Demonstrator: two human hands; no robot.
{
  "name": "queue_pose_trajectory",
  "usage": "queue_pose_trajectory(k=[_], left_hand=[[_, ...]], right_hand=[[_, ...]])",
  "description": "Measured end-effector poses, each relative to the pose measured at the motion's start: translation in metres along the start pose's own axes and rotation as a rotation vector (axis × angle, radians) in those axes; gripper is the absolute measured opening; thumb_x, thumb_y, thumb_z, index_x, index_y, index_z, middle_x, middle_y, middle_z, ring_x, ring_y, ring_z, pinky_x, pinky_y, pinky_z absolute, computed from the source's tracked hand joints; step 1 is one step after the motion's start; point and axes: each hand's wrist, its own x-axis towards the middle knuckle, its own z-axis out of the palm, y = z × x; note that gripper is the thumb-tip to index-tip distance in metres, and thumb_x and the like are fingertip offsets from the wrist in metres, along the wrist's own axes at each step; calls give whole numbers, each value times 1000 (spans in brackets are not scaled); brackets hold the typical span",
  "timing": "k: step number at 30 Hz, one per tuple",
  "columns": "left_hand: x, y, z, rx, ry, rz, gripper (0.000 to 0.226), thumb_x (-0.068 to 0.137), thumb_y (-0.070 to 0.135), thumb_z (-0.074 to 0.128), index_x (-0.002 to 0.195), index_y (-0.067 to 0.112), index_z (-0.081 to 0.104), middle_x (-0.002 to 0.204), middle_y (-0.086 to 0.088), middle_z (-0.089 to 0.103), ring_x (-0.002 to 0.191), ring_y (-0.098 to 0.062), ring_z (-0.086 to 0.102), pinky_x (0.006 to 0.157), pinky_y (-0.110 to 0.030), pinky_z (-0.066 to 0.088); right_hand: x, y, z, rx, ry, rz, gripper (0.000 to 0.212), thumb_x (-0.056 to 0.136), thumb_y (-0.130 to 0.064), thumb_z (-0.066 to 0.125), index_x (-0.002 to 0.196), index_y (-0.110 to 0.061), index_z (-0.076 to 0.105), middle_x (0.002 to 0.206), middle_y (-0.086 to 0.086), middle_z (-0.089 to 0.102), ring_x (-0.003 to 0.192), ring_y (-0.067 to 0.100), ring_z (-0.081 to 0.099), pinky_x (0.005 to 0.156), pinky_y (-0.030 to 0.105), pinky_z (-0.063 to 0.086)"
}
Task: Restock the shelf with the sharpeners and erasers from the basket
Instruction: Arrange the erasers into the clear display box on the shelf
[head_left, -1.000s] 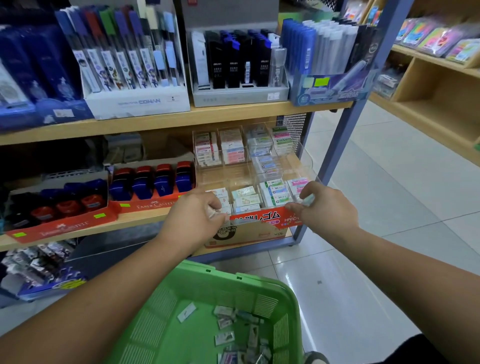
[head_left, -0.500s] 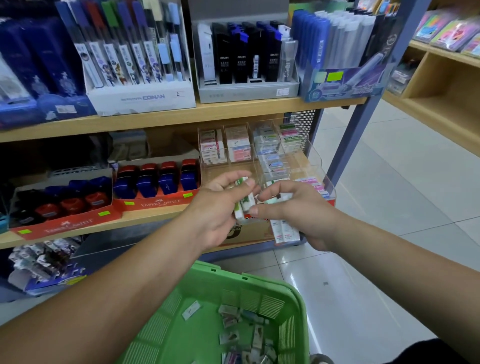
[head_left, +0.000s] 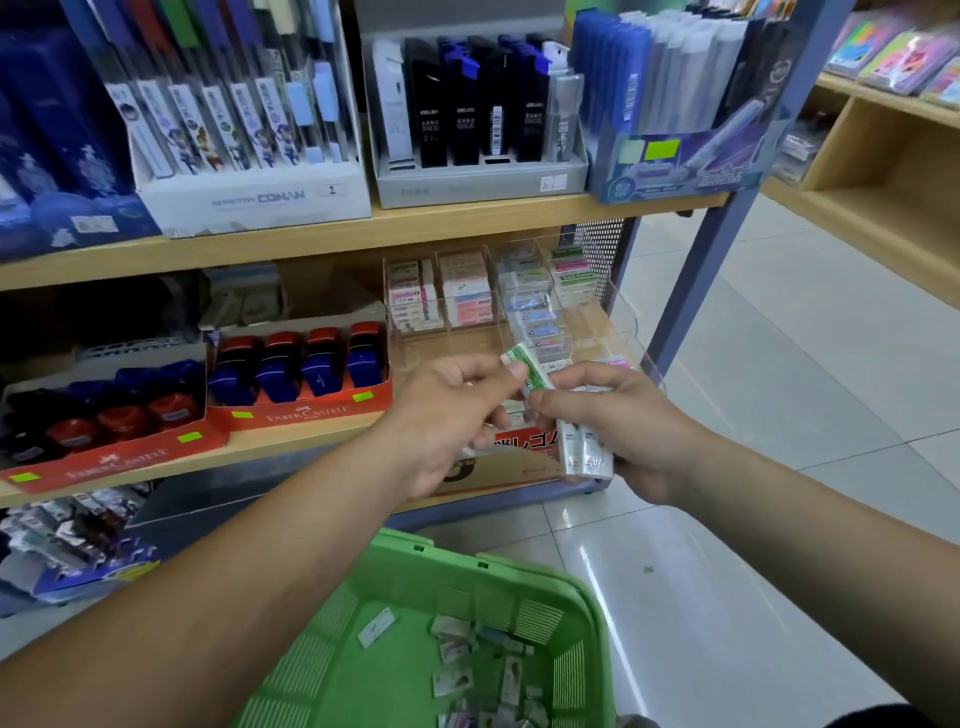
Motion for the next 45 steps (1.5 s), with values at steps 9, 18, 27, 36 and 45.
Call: queue_pose_trajectory(k=[9, 18, 27, 36, 45], left_hand=[[56, 38, 42, 510, -90, 101, 22, 107, 30, 53, 128, 34, 61, 100, -7, 70, 70, -18, 59, 49, -26, 43], [109, 34, 95, 1065, -67, 343, 6, 96, 26, 71, 102, 26, 71, 99, 7, 68, 92, -14, 66, 80, -33, 56], [113, 20, 91, 1208, -41, 484, 15, 100, 28, 65, 109, 23, 75, 104, 6, 45, 90, -12, 54, 78, -27, 42], [89, 47, 83, 58, -226, 25, 30, 95, -8, 62, 117, 9, 74, 119, -12, 74, 111, -24, 72, 90, -32, 60], [83, 44, 79, -170, -243, -77, 28, 105, -2, 48, 125, 2, 67, 116, -19, 75, 108, -29, 74, 94, -41, 60]], right_hand=[[-3, -22, -66, 111, 222, 46, 42, 89, -30, 83, 119, -8, 64, 97, 13, 80, 88, 35, 79, 84, 61, 62], [5, -5, -108, 262, 81, 222, 13, 93, -8, 70, 105, -11, 68, 96, 11, 80, 72, 22, 78, 54, 28, 55], [9, 3, -116, 190, 248, 99, 32, 88, -5, 75, 115, -16, 63, 83, 7, 80, 68, 22, 78, 49, 29, 53], [6, -1, -92, 119, 166, -18, 41, 80, -16, 90, 113, -11, 67, 93, 9, 81, 70, 25, 79, 45, 27, 53], [13, -1, -81, 153, 197, -89, 25, 87, -13, 84, 107, -16, 69, 96, 7, 80, 80, 29, 80, 57, 34, 60]])
